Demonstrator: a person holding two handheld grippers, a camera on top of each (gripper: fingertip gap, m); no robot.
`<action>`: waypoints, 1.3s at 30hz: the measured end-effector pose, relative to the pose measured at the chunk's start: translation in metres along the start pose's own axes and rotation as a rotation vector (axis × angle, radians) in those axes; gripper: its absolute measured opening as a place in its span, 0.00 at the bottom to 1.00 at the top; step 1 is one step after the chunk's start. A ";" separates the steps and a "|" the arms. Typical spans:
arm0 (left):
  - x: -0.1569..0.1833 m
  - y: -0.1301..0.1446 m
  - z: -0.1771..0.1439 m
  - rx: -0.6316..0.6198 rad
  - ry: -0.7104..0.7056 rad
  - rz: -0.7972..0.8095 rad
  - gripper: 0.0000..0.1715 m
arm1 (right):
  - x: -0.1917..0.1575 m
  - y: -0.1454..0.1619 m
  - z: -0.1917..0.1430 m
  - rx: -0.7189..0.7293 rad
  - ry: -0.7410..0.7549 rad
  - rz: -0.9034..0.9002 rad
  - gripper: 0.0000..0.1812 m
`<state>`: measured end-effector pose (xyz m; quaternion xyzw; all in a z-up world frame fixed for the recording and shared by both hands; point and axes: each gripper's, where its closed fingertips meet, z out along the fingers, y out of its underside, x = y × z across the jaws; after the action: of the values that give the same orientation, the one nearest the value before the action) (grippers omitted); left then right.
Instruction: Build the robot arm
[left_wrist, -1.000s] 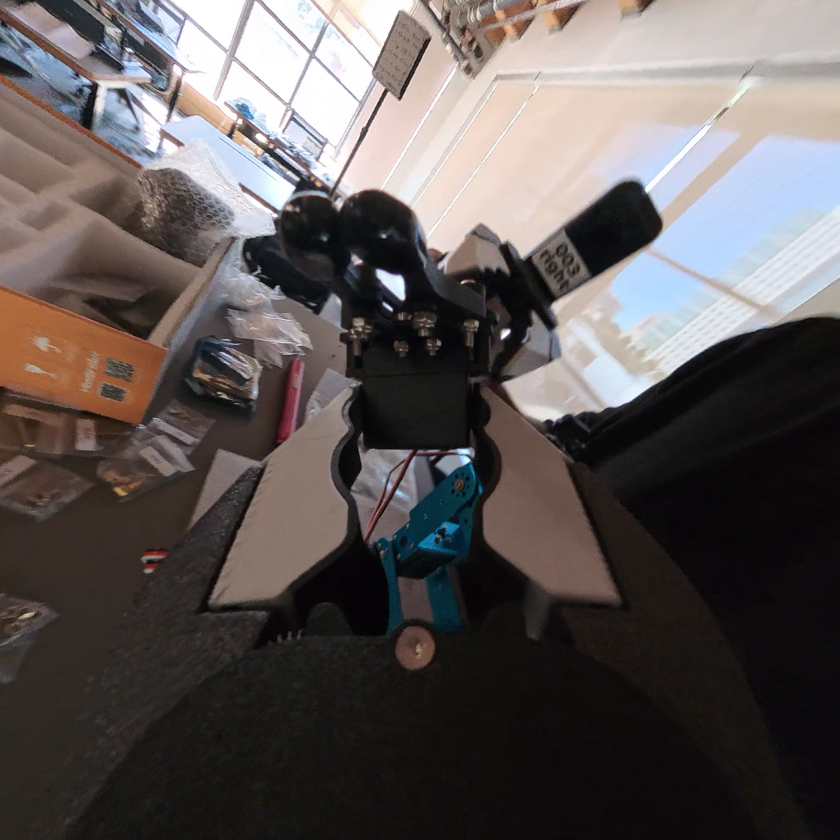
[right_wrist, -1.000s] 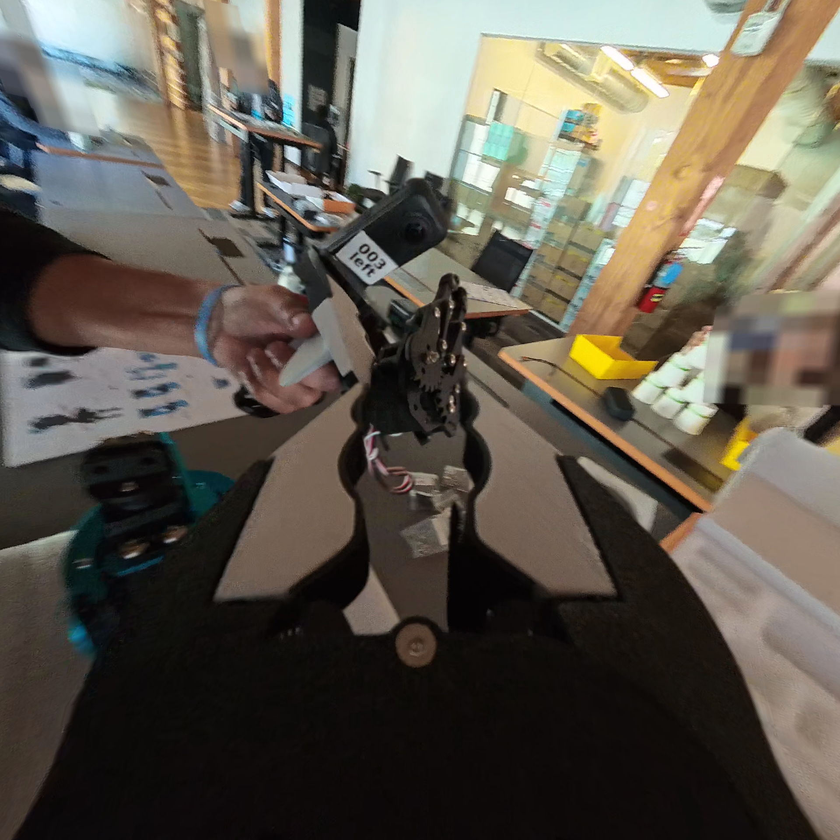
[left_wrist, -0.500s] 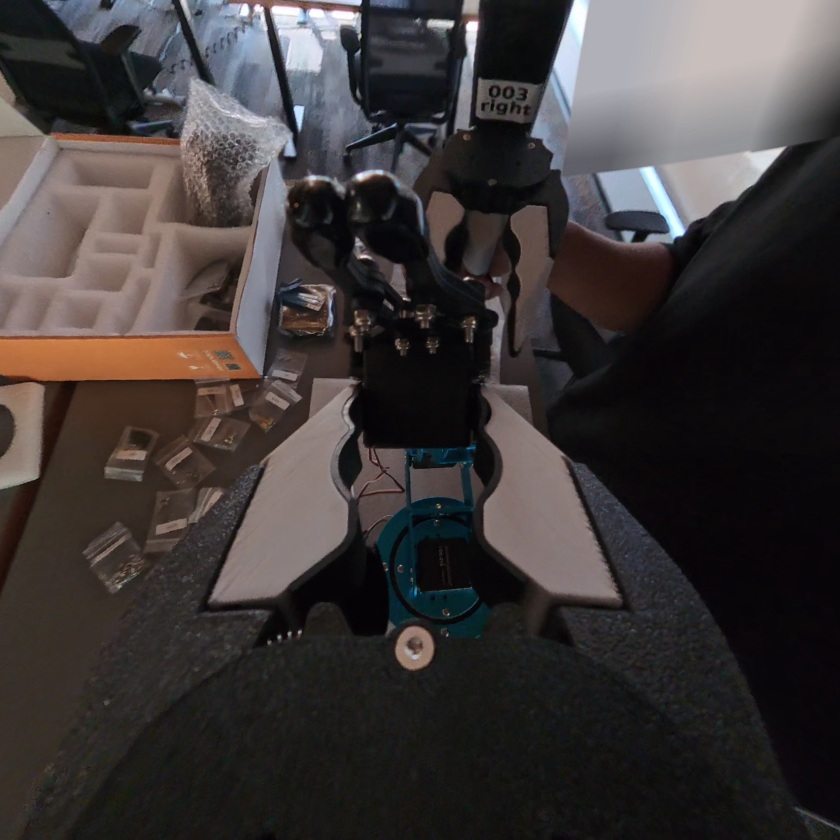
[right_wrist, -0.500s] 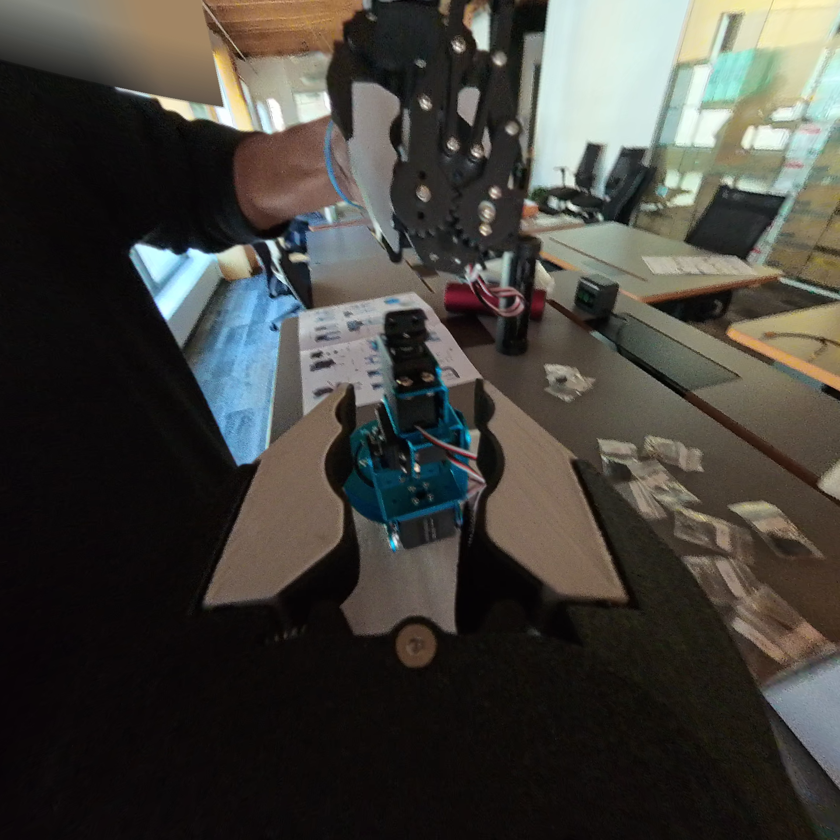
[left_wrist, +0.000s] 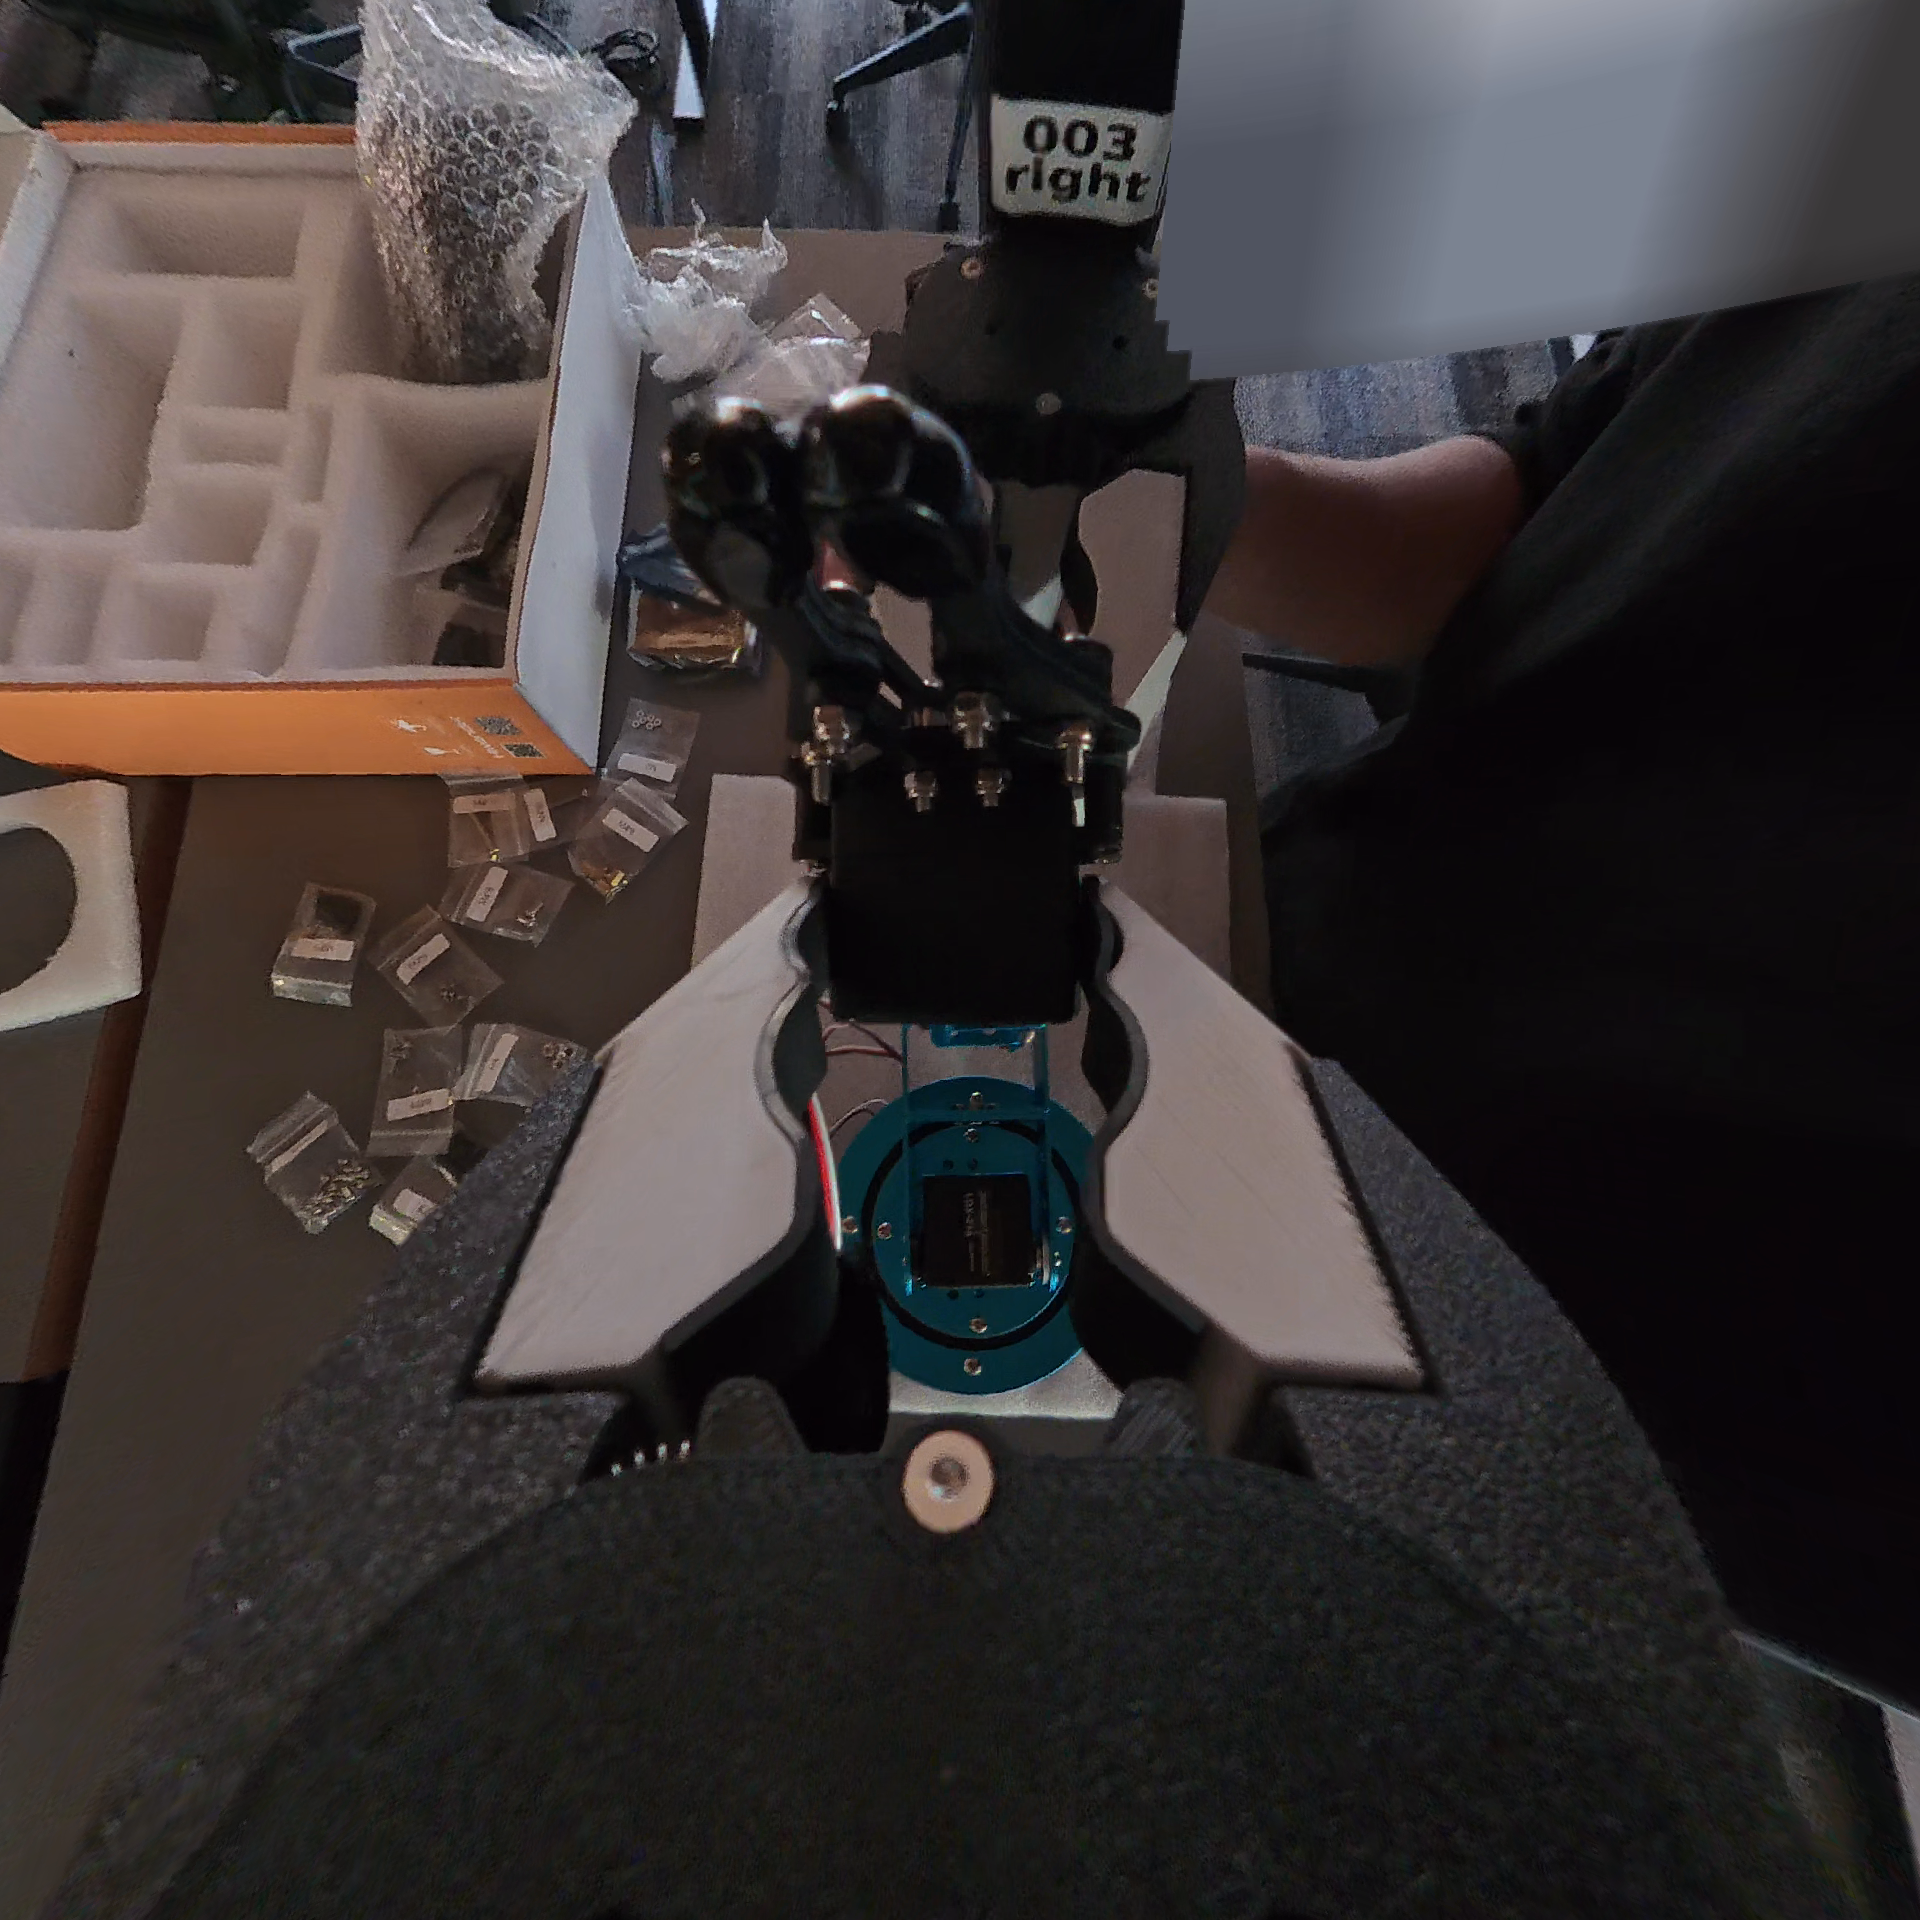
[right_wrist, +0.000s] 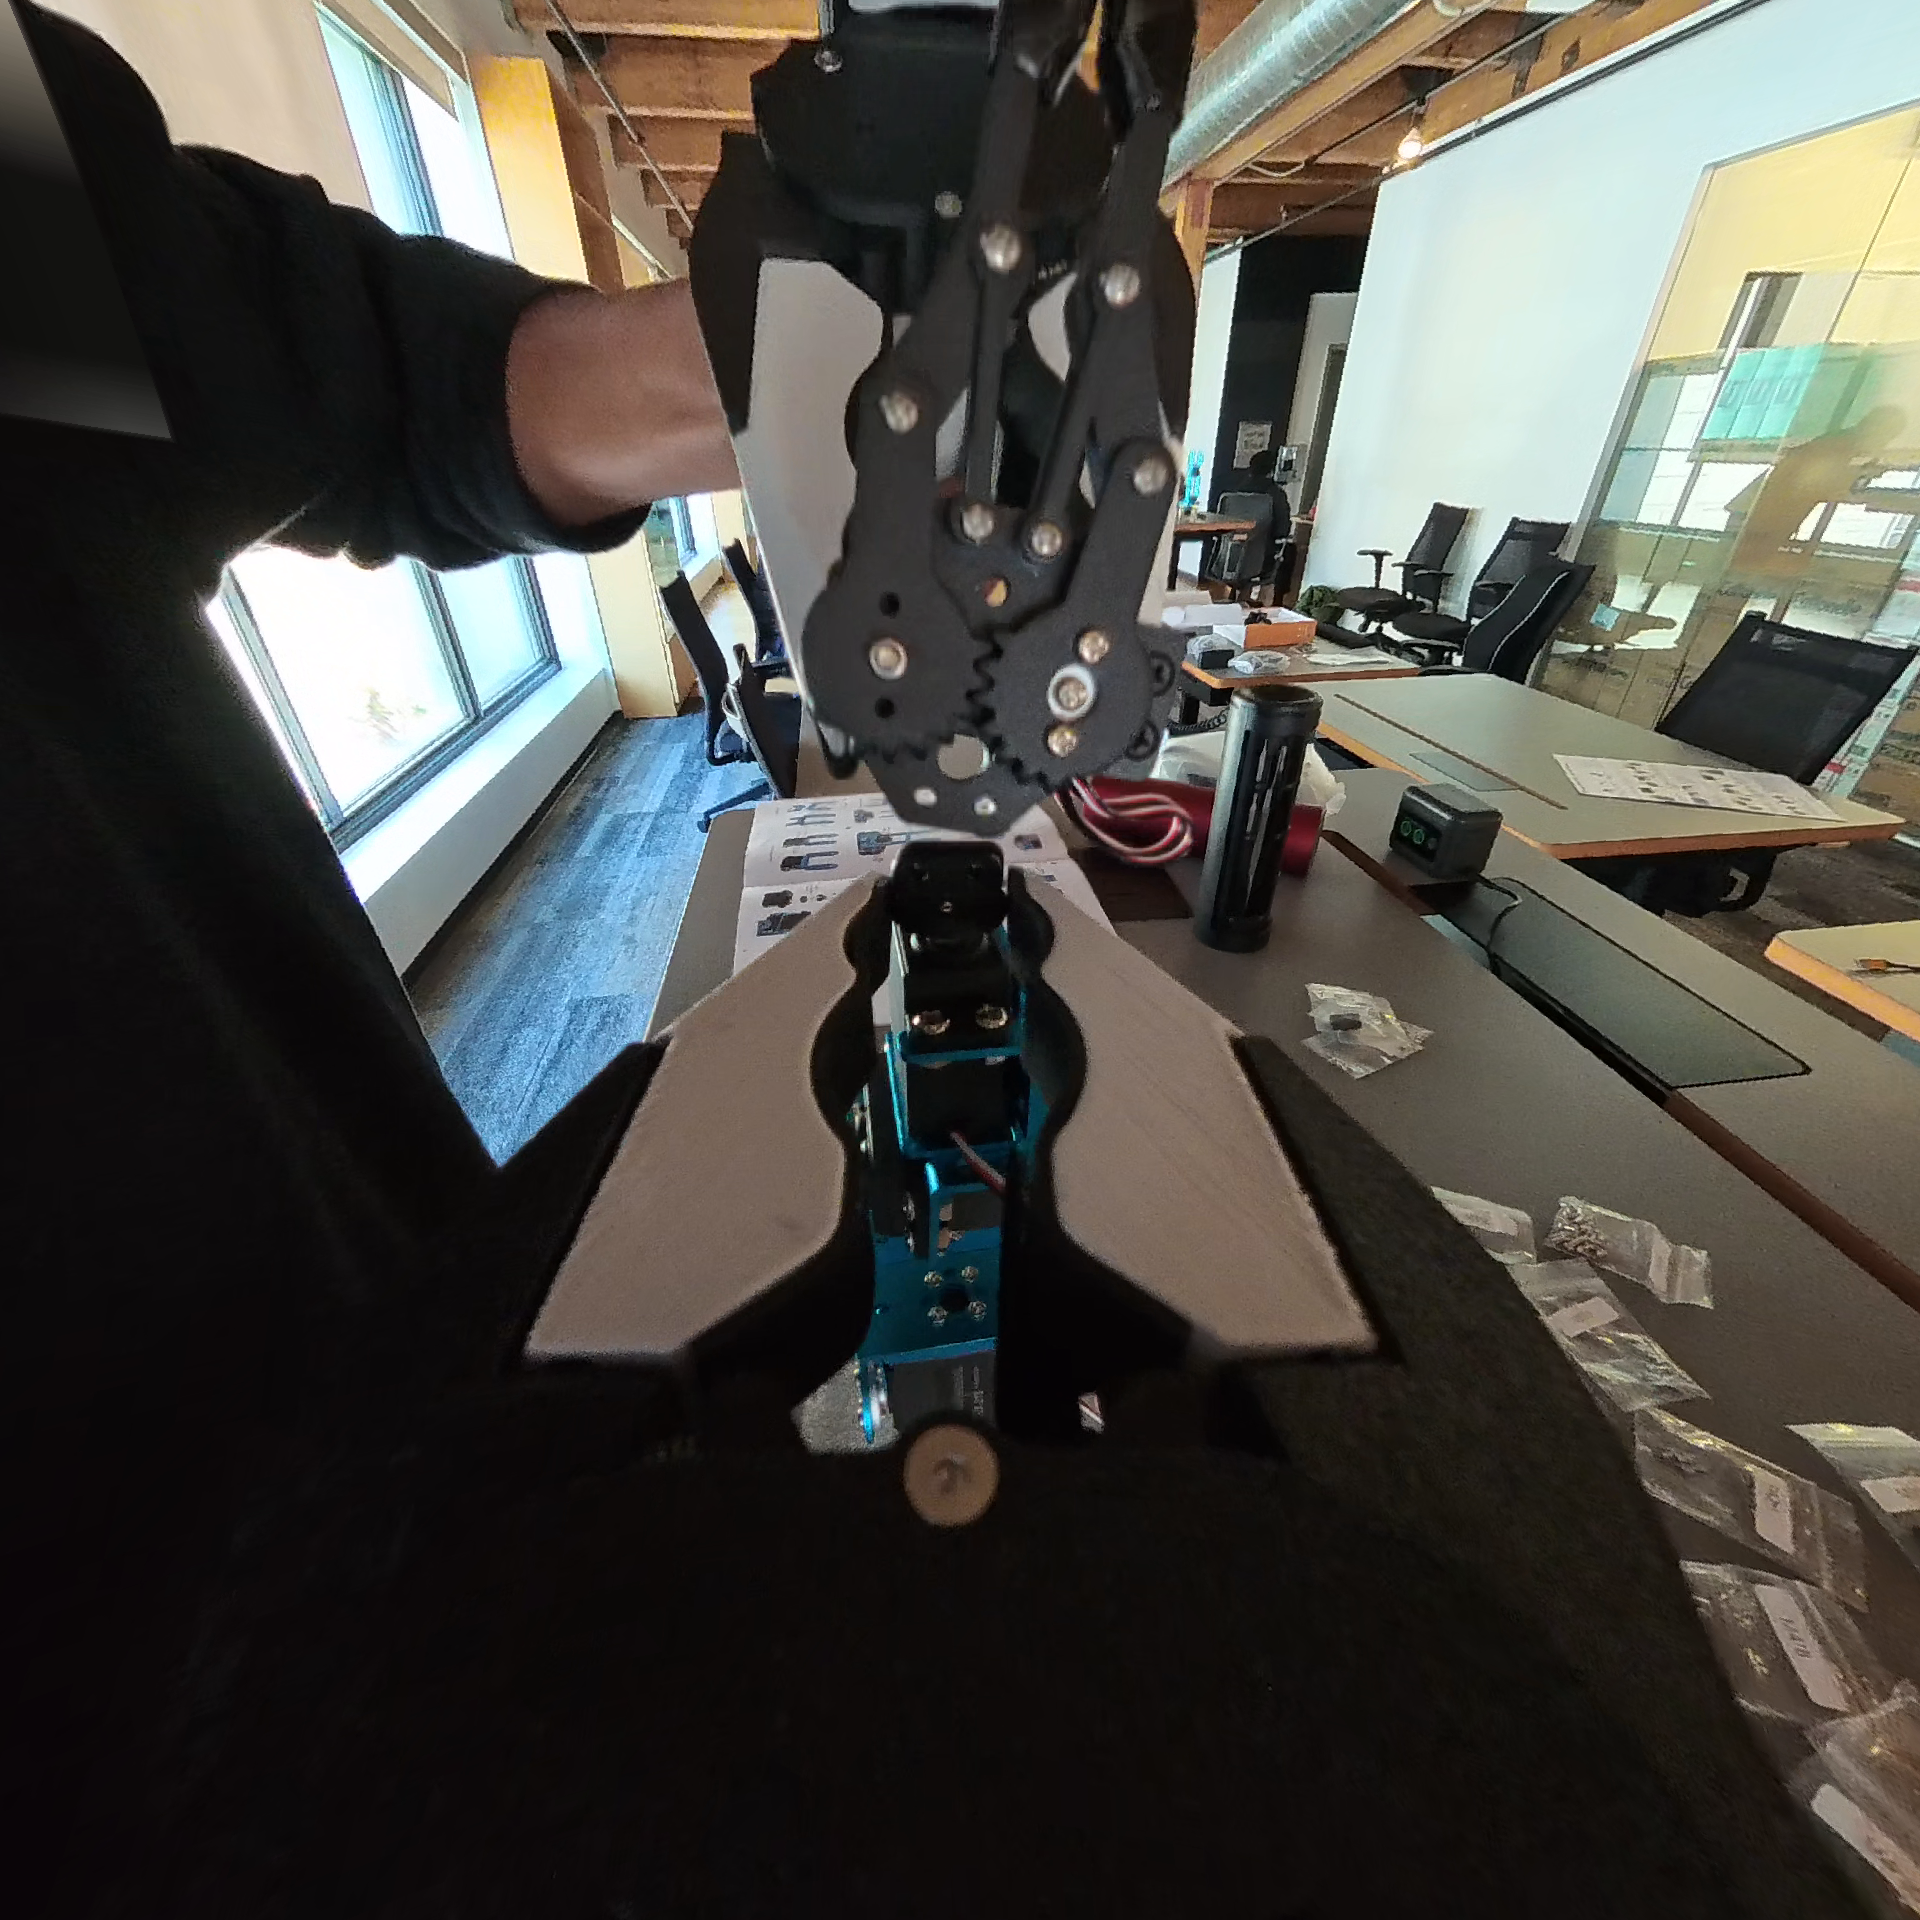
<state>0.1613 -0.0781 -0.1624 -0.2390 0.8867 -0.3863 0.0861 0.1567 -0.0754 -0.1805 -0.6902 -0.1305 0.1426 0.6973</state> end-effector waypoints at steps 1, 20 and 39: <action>-0.001 0.002 0.002 -0.014 -0.011 0.009 0.27 | 0.000 0.000 -0.001 0.006 -0.001 0.002 0.11; -0.005 0.013 0.008 -0.176 -0.077 0.133 0.27 | -0.001 0.001 -0.002 0.018 -0.031 0.033 0.11; -0.005 0.013 0.002 -0.366 -0.090 0.151 0.27 | 0.002 -0.017 -0.005 0.042 0.094 -0.051 0.16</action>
<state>0.1614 -0.0696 -0.1729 -0.2007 0.9528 -0.1999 0.1092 0.1604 -0.0796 -0.1640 -0.6777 -0.1123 0.0949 0.7205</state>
